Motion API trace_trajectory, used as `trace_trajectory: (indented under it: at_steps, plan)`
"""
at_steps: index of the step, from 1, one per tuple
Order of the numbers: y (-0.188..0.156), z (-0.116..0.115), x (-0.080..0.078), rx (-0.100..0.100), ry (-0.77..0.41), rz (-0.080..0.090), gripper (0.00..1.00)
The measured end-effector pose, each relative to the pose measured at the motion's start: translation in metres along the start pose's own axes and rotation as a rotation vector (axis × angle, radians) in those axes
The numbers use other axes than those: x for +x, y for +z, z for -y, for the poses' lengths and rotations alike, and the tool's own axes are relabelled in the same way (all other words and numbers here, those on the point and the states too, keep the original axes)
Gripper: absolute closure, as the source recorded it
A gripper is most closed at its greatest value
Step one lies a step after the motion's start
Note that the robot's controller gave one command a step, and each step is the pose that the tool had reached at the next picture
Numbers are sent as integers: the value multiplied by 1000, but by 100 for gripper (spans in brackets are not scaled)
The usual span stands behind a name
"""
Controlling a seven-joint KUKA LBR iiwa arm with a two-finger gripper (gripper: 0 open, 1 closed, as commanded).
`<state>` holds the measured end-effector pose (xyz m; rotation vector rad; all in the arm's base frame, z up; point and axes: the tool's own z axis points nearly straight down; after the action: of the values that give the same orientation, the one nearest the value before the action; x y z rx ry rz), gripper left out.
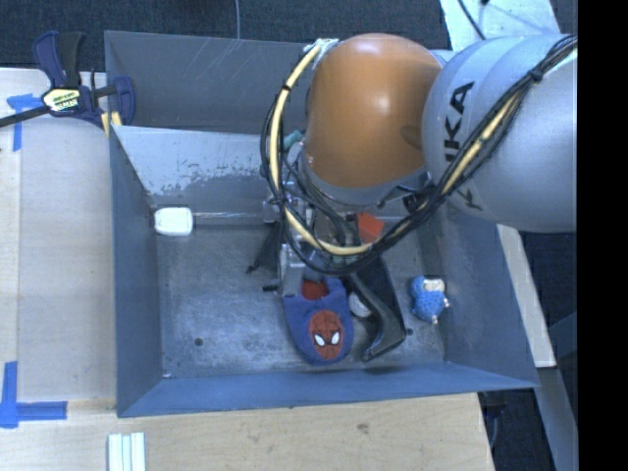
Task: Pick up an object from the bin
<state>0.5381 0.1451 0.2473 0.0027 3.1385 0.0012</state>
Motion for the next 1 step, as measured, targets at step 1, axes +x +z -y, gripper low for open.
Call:
trace_trajectory:
  at_steps: [1]
  plan:
    - [39, 53, -23, 4, 48, -4, 0]
